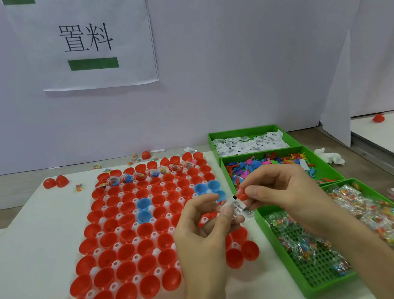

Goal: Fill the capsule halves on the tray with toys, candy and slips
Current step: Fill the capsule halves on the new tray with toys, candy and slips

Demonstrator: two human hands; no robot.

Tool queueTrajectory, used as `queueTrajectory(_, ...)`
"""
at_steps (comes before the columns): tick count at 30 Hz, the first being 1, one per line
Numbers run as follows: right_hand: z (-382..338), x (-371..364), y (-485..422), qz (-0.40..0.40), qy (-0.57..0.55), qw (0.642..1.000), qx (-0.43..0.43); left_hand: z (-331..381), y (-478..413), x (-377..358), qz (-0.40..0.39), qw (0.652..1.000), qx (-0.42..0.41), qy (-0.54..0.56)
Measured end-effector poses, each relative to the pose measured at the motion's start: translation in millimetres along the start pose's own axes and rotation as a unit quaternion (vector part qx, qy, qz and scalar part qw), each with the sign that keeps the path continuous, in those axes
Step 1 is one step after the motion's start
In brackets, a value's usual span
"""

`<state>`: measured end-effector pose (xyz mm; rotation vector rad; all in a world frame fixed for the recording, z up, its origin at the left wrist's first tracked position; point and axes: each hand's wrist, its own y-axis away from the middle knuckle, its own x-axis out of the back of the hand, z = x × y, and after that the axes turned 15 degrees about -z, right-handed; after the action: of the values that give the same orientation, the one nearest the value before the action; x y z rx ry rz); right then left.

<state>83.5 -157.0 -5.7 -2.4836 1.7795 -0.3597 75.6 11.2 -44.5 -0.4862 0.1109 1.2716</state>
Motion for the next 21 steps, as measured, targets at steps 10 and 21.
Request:
queueTrajectory(10, -0.7, -5.8, 0.1, -0.031, 0.003, 0.999, -0.023, 0.1, 0.9, -0.5, -0.021, 1.0, -0.01, -0.02)
queueTrajectory(21, -3.4, -9.9, 1.2, -0.036, 0.052, 0.998, -0.03, 2.7, 3.4, -1.5, -0.02, 0.994, -0.046, -0.099)
